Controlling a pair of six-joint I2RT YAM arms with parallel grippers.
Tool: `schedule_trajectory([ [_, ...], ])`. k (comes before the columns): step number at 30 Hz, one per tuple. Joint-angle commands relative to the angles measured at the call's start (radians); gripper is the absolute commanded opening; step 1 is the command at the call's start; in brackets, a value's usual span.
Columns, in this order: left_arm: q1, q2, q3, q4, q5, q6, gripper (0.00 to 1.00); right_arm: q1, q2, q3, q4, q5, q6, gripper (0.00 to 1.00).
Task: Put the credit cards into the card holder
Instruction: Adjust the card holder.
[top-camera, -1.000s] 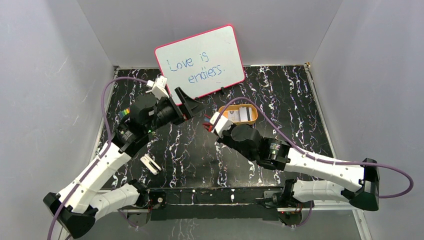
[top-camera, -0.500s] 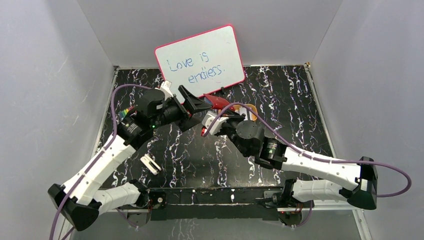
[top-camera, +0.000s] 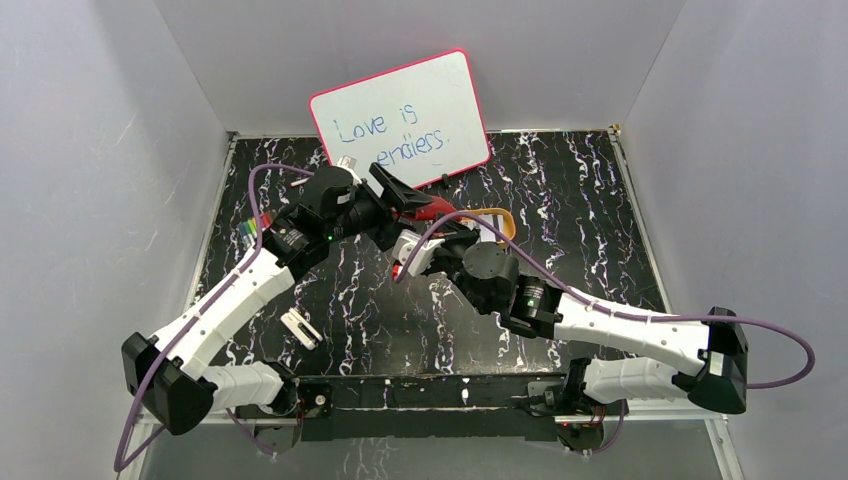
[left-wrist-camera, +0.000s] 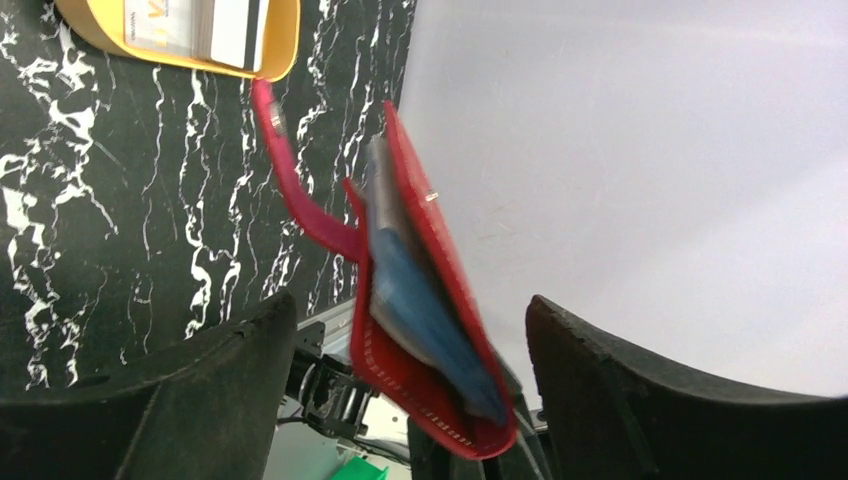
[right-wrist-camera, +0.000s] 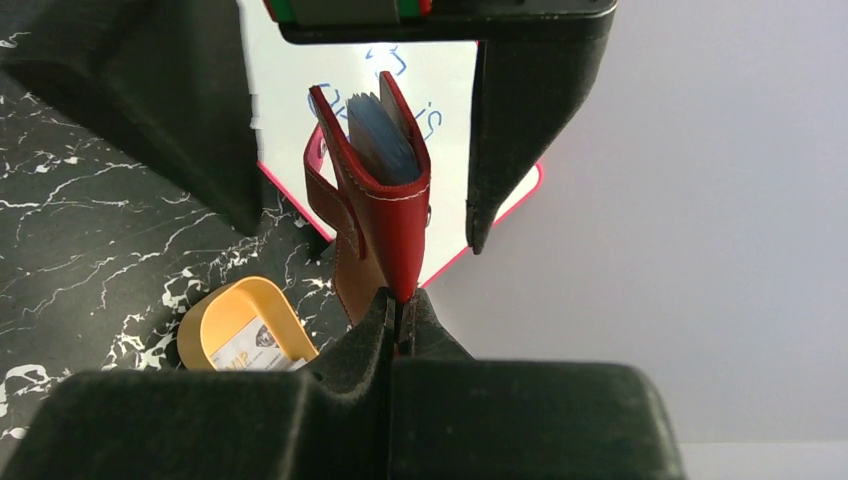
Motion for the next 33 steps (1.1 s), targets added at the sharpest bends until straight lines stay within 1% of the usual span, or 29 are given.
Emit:
schedule_trajectory([
  [1,-0.004,-0.023,0.021,0.08,-0.024,-0.027,0.73,0.013,-0.005,0.058,0.091,-0.003,-0.025,0.0],
  [5,-0.004,-0.01,0.032,0.093,-0.017,-0.025,0.5,0.02,-0.007,0.06,0.087,0.002,-0.036,0.0],
  [9,-0.004,-0.004,0.024,0.11,-0.005,-0.026,0.21,0.027,-0.008,0.061,0.076,0.004,-0.04,0.0],
  [13,-0.004,-0.015,-0.011,0.138,-0.006,-0.031,0.0,0.042,-0.007,0.077,0.023,-0.001,-0.017,0.0],
  [14,-0.004,-0.021,-0.025,0.153,-0.011,-0.034,0.0,0.046,-0.006,0.091,-0.011,-0.004,0.009,0.07],
  [15,-0.004,-0.032,-0.039,0.166,-0.023,-0.03,0.0,0.049,-0.005,0.112,-0.062,-0.018,0.05,0.3],
  [16,-0.004,-0.046,-0.055,0.175,-0.049,-0.014,0.0,0.049,-0.005,0.143,-0.119,-0.036,0.112,0.47],
  [18,0.004,-0.077,-0.076,0.175,-0.111,0.052,0.0,0.049,-0.013,0.208,-0.238,-0.109,0.264,0.76],
  [19,0.014,-0.09,-0.082,0.18,-0.133,0.116,0.0,0.049,-0.023,0.234,-0.284,-0.154,0.341,0.94],
  [20,0.025,-0.108,-0.086,0.175,-0.147,0.193,0.0,0.047,-0.033,0.253,-0.318,-0.206,0.406,0.98],
  [22,0.053,-0.134,-0.091,0.166,-0.134,0.364,0.0,0.018,-0.042,0.299,-0.39,-0.305,0.543,0.99],
  [24,0.081,-0.174,-0.11,0.169,-0.058,0.545,0.0,-0.074,-0.048,0.335,-0.452,-0.477,0.672,0.99],
  [25,0.092,-0.199,-0.126,0.18,-0.002,0.636,0.0,-0.148,-0.057,0.335,-0.465,-0.6,0.736,0.99],
  [27,0.1,-0.253,-0.155,0.198,0.126,0.771,0.0,-0.298,-0.089,0.306,-0.438,-0.849,0.863,0.99],
  [28,0.101,-0.279,-0.162,0.2,0.23,0.847,0.0,-0.368,-0.106,0.286,-0.399,-0.962,0.918,0.99],
  [29,0.102,-0.3,-0.164,0.196,0.312,0.88,0.0,-0.422,-0.128,0.26,-0.374,-1.053,0.989,0.99],
  [30,0.102,-0.318,-0.162,0.181,0.377,0.937,0.0,-0.47,-0.149,0.233,-0.311,-1.137,1.047,0.99],
  [33,0.102,-0.363,-0.146,0.124,0.587,1.038,0.0,-0.576,-0.187,0.168,-0.203,-1.33,1.21,0.99],
])
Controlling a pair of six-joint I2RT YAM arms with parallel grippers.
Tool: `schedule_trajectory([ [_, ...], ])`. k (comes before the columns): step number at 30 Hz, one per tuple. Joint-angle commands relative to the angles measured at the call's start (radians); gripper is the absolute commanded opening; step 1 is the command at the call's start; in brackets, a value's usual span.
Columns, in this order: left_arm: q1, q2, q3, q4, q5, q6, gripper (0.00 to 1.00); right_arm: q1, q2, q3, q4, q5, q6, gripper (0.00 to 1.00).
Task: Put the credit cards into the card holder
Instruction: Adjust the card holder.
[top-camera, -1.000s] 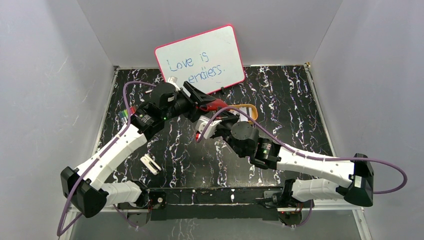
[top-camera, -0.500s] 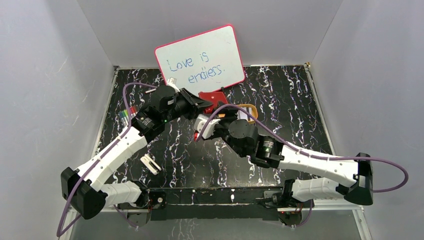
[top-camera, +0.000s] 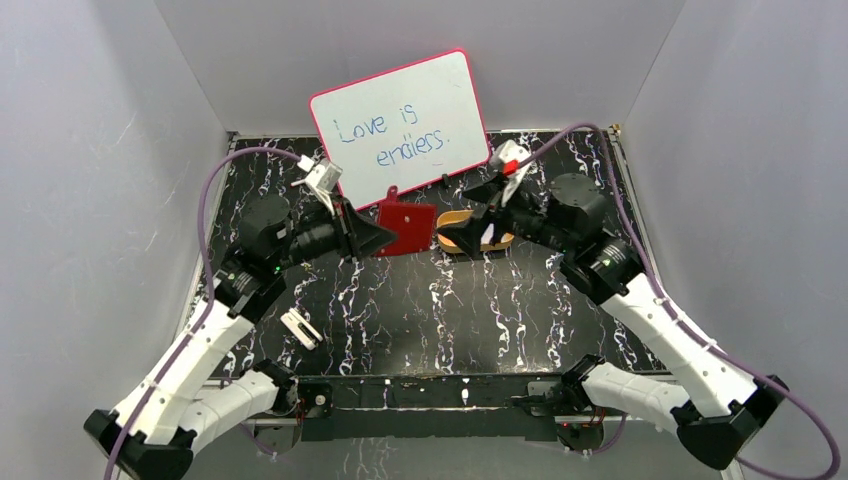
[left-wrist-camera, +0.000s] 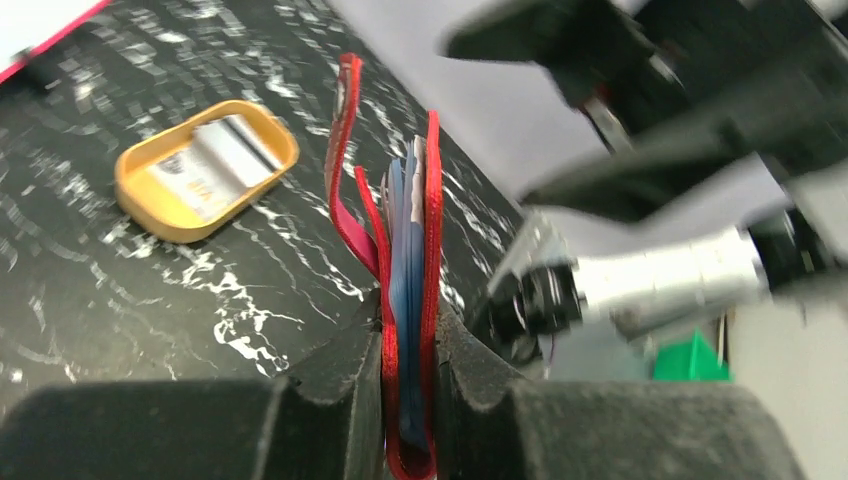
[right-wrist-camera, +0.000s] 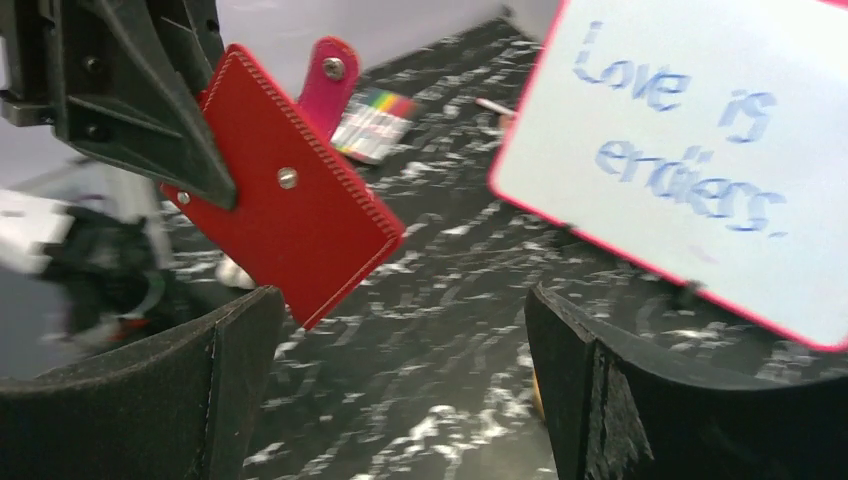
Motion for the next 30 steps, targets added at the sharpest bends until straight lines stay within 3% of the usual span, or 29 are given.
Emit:
schedule_trajectory([
  [1,-0.001,-0.082,0.024,-0.034,0.435,0.299,0.0,-0.128,-0.076,-0.082,0.222,-0.49,0.373,0.99],
  [4,-0.007,-0.111,0.044,-0.091,0.535,0.381,0.0,-0.249,-0.1,-0.173,0.429,-0.696,0.612,0.99],
  [10,-0.01,-0.135,-0.007,-0.031,0.618,0.442,0.0,-0.261,-0.091,-0.304,0.755,-0.871,0.882,0.99],
  [17,-0.02,-0.031,0.042,-0.02,0.707,0.506,0.0,-0.199,-0.045,-0.272,0.648,-0.924,0.812,0.99],
  [24,-0.054,0.06,0.086,0.011,0.728,0.512,0.0,-0.085,0.037,-0.152,0.398,-0.847,0.607,0.98],
  [30,-0.059,0.071,0.104,0.025,0.704,0.514,0.0,-0.067,0.062,-0.156,0.382,-0.865,0.598,0.72],
])
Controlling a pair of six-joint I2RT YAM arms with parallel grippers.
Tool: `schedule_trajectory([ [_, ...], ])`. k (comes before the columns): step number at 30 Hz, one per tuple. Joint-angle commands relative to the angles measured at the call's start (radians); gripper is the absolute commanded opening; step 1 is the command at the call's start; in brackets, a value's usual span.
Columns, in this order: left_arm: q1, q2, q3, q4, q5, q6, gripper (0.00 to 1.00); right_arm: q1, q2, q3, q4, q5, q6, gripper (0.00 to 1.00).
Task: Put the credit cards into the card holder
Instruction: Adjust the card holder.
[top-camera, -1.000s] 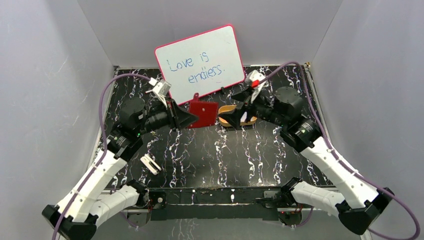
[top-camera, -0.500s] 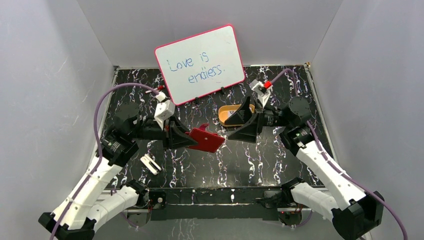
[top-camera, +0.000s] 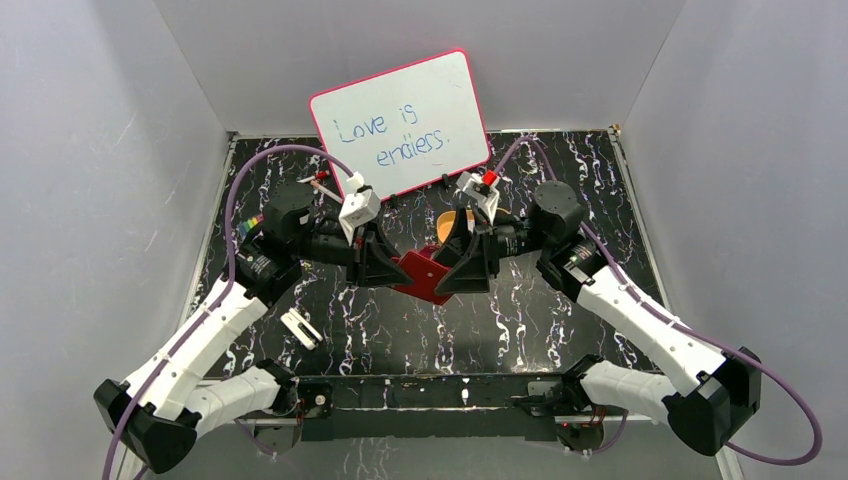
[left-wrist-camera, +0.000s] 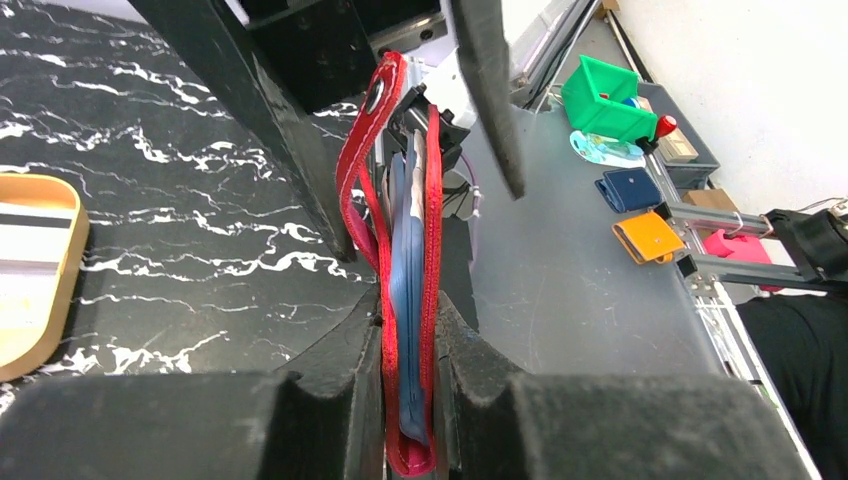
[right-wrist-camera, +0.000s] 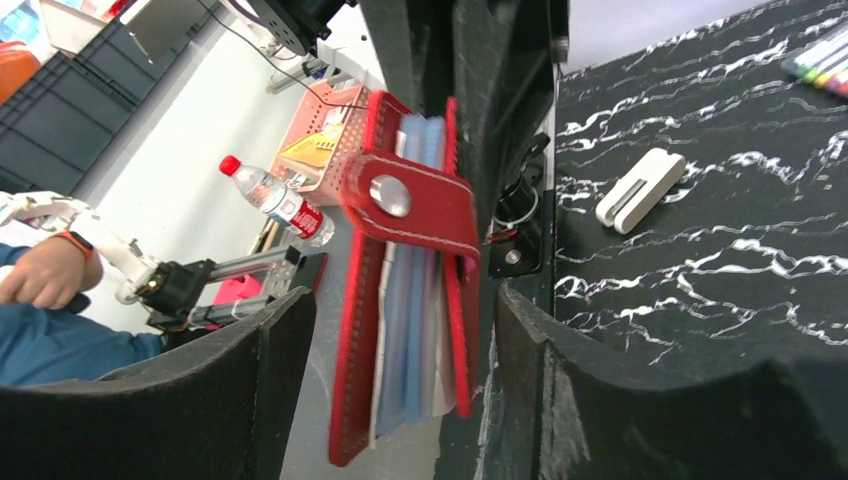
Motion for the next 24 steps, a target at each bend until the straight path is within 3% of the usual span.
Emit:
schedule_trajectory([
  [1,-0.005,-0.014,0.056,0.059,0.027,0.021,0.0,0.012,0.01,0.04,-0.024,-0.011,-0.04,0.66],
  [7,-0.005,0.006,0.066,0.073,0.01,0.004,0.01,0.027,0.011,0.035,0.001,0.003,-0.033,0.22],
  [8,-0.005,0.005,0.065,0.078,-0.006,-0.006,0.09,0.027,0.004,0.032,0.01,0.02,-0.031,0.14],
  [10,-0.005,-0.01,0.054,0.091,-0.08,-0.024,0.48,0.026,-0.028,0.023,0.033,0.088,-0.036,0.03],
  [12,-0.005,-0.059,0.024,0.111,-0.239,-0.067,0.79,0.026,-0.066,0.011,0.043,0.191,-0.049,0.0],
  [13,-0.005,-0.095,-0.008,0.153,-0.342,-0.111,0.9,0.025,-0.085,0.008,0.035,0.252,-0.06,0.0],
  [15,-0.005,-0.185,-0.108,0.24,-0.58,-0.224,0.92,0.027,-0.12,-0.002,0.027,0.364,-0.088,0.0],
  [18,-0.003,-0.296,-0.216,0.33,-0.786,-0.393,0.93,0.026,-0.161,-0.04,0.09,0.474,-0.078,0.0],
  [24,-0.003,-0.28,-0.356,0.57,-0.814,-0.75,0.91,0.027,-0.161,-0.081,0.228,0.555,0.008,0.0],
])
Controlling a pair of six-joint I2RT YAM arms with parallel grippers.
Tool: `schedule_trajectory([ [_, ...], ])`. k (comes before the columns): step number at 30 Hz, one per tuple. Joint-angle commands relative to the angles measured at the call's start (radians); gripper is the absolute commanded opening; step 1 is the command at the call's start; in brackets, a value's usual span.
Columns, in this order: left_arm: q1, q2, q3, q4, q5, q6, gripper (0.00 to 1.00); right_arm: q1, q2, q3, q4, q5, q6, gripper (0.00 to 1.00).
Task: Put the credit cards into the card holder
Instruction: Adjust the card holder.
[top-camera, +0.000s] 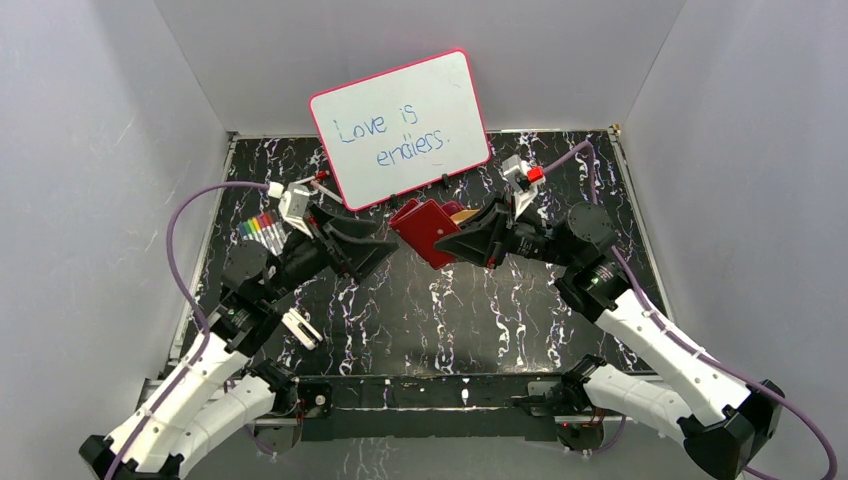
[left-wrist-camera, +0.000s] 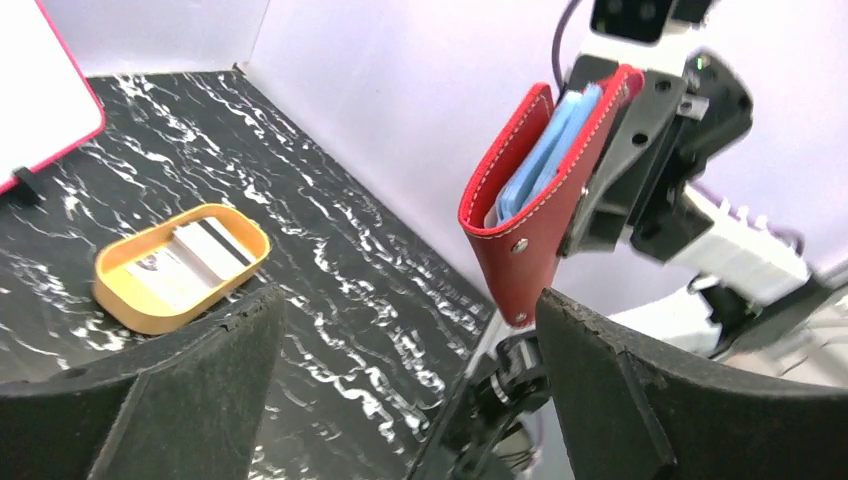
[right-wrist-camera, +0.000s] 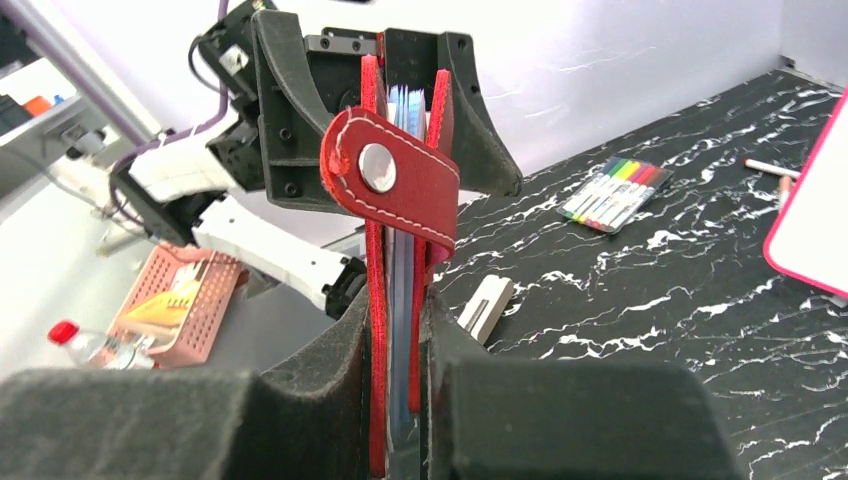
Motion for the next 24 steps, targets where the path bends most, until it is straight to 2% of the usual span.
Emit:
schedule_trajectory([
  [1,0.001,0.063,-0.093,0.317,-0.094,-0.34,0.9,0.004,-0.001,-0.033,0.181,0.141,0.07,0.0],
  [4,0.0,0.127,-0.127,0.504,-0.061,-0.47,0.89,0.005,0.001,-0.045,0.202,0.188,0.099,0.0],
  [8,-0.003,0.236,-0.072,0.535,0.009,-0.502,0.86,0.013,0.014,-0.056,0.222,0.235,0.134,0.0],
  [15,-0.026,0.303,-0.075,0.671,-0.008,-0.548,0.77,0.025,0.028,-0.069,0.211,0.296,0.17,0.0],
  [20,-0.058,0.376,-0.052,0.739,0.021,-0.572,0.68,0.028,0.032,-0.085,0.222,0.325,0.203,0.0],
  [24,-0.081,0.405,-0.053,0.789,0.01,-0.581,0.52,0.029,0.035,-0.086,0.206,0.357,0.231,0.0],
])
